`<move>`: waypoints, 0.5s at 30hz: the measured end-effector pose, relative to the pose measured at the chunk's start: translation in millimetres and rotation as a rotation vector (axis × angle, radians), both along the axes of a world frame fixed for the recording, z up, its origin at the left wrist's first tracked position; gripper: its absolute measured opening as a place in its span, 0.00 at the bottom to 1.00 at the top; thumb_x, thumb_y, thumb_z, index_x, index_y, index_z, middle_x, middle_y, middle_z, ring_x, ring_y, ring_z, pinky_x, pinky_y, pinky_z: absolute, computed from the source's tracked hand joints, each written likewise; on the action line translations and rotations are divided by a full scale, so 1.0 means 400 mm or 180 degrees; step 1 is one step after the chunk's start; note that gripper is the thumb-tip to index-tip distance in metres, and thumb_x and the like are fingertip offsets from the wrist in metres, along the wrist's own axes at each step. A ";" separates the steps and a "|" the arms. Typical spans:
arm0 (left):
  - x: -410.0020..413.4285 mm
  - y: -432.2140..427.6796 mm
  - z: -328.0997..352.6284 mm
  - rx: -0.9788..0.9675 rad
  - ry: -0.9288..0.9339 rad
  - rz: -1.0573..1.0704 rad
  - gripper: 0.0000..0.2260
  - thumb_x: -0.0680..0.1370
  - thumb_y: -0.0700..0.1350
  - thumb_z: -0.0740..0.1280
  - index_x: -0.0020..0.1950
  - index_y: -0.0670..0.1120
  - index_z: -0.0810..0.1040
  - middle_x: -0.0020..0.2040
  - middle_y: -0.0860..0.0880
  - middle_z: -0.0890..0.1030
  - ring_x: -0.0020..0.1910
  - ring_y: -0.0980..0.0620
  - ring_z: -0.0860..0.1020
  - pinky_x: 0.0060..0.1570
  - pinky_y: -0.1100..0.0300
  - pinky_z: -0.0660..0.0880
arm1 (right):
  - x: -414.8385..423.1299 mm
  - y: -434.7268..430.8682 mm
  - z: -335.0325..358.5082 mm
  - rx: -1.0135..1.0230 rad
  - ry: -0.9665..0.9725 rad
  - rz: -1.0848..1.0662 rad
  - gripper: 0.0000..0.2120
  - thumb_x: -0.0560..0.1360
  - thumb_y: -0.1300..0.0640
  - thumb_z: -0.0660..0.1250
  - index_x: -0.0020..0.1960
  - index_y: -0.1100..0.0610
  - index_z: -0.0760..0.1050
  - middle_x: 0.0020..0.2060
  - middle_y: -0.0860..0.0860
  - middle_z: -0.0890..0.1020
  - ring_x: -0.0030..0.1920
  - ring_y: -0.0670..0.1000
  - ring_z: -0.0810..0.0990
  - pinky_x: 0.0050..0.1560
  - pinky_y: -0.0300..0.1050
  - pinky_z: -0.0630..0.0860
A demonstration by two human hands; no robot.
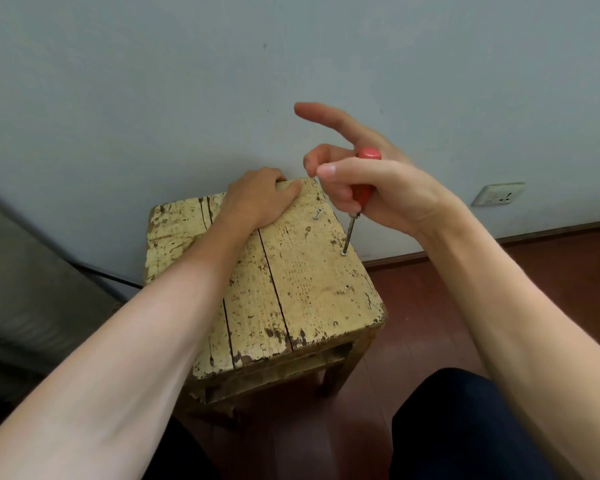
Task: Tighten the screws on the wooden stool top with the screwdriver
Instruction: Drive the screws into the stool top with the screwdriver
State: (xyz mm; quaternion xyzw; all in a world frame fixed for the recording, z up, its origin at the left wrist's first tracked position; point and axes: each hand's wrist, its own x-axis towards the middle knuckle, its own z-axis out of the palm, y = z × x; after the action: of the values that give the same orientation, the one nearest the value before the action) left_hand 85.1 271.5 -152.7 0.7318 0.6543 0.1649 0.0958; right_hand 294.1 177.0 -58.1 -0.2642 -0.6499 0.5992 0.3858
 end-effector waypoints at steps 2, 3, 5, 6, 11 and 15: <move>-0.001 0.000 0.004 -0.0029 0.0038 0.0007 0.26 0.78 0.69 0.54 0.60 0.54 0.80 0.56 0.50 0.83 0.52 0.44 0.80 0.51 0.49 0.76 | 0.005 0.007 -0.001 0.0002 -0.0077 0.0241 0.28 0.81 0.64 0.64 0.79 0.48 0.69 0.46 0.51 0.83 0.30 0.46 0.72 0.34 0.49 0.60; -0.001 0.001 0.004 -0.0042 0.0062 0.0014 0.25 0.78 0.70 0.53 0.57 0.54 0.79 0.54 0.51 0.83 0.51 0.44 0.80 0.50 0.50 0.76 | 0.007 0.009 -0.003 0.0067 -0.0125 0.0240 0.26 0.82 0.63 0.64 0.78 0.49 0.70 0.45 0.52 0.84 0.29 0.46 0.72 0.34 0.51 0.59; 0.000 0.001 0.004 -0.0041 0.0067 0.0021 0.24 0.77 0.70 0.53 0.52 0.54 0.78 0.51 0.51 0.82 0.50 0.44 0.80 0.46 0.51 0.74 | -0.001 0.007 -0.010 0.0211 -0.0135 -0.0009 0.20 0.84 0.61 0.63 0.74 0.51 0.76 0.35 0.52 0.84 0.26 0.47 0.71 0.32 0.51 0.58; 0.001 0.001 0.004 -0.0020 0.0050 0.0019 0.23 0.77 0.69 0.54 0.52 0.54 0.78 0.51 0.51 0.82 0.50 0.44 0.80 0.46 0.51 0.72 | -0.009 0.002 -0.016 0.0278 -0.0084 -0.0262 0.17 0.85 0.61 0.62 0.71 0.53 0.80 0.28 0.50 0.79 0.24 0.47 0.67 0.30 0.48 0.58; 0.003 0.007 -0.002 0.0025 -0.0002 0.0020 0.25 0.79 0.68 0.57 0.61 0.53 0.81 0.56 0.51 0.83 0.54 0.46 0.79 0.49 0.52 0.71 | -0.076 -0.051 -0.060 0.0445 0.0722 -0.2841 0.14 0.80 0.66 0.59 0.51 0.55 0.81 0.27 0.56 0.62 0.25 0.51 0.59 0.26 0.48 0.57; 0.000 0.010 -0.006 -0.0004 -0.0035 0.0018 0.26 0.79 0.68 0.57 0.65 0.52 0.80 0.59 0.51 0.83 0.57 0.45 0.79 0.51 0.53 0.71 | -0.100 -0.065 -0.061 0.0179 0.1138 -0.3711 0.10 0.78 0.65 0.60 0.49 0.53 0.77 0.31 0.57 0.63 0.28 0.53 0.60 0.30 0.50 0.61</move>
State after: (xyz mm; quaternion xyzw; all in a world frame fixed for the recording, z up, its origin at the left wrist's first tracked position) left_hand 85.3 275.6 -155.0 0.7290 0.6559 0.1688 0.0995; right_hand 254.1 150.9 -82.7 -0.4615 -0.3391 0.3070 0.7601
